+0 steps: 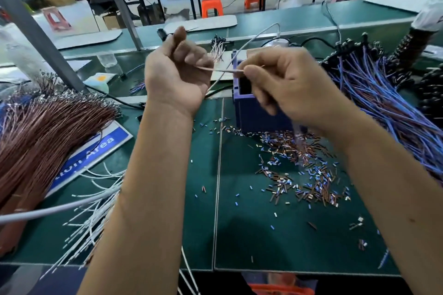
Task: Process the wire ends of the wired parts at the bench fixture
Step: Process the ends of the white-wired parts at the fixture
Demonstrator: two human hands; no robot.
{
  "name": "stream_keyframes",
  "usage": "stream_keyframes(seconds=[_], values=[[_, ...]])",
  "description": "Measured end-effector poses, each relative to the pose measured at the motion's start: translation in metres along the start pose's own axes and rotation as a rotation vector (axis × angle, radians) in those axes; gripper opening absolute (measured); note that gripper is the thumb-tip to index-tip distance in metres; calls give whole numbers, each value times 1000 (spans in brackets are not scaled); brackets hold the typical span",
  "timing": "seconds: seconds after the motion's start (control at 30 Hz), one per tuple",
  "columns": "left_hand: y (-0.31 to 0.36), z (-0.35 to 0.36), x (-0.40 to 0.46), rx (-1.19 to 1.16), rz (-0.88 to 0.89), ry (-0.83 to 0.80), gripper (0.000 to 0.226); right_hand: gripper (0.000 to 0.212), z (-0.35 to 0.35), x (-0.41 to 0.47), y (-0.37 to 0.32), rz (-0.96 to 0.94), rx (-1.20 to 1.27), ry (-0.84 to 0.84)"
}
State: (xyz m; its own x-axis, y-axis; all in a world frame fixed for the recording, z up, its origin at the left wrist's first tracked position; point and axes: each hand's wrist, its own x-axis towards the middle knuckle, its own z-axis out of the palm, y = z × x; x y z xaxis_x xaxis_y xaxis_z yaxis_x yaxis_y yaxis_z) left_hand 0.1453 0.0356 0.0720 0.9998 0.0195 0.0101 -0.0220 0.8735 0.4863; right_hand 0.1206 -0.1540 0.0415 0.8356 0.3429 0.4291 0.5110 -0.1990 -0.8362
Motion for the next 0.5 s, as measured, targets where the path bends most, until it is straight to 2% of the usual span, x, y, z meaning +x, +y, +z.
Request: stream_keyframes(seconds=[0.07,0.13,0.17,0.23,0.3,0.33,0.37,0.43,0.5], values=[[-6,-4,-2,25,67,-34,37,10,-23,-7,0,-23,-123,3],[-23,-12,-9,245,210,-42,35,12,-41,-14,6,-29,-246,33],[-35,-18,-15,444,324,-39,32,14,-48,-17,12,-31,-314,61],[-66,-31,-24,988,630,-107,24,17,-53,-25,28,-34,-457,100],[-99,-45,-31,1507,802,-341,11,21,-51,-35,49,-1,-553,91],[-112,-51,-33,1672,777,-437,8,23,-49,-40,60,22,-588,76],[-123,-57,-34,1758,705,-481,16,22,-48,-46,72,43,-611,63],[-138,-69,-34,1807,588,-477,31,20,-49,-57,91,76,-603,67],[-148,-79,-34,1819,517,-477,34,22,-52,-64,106,98,-519,87]])
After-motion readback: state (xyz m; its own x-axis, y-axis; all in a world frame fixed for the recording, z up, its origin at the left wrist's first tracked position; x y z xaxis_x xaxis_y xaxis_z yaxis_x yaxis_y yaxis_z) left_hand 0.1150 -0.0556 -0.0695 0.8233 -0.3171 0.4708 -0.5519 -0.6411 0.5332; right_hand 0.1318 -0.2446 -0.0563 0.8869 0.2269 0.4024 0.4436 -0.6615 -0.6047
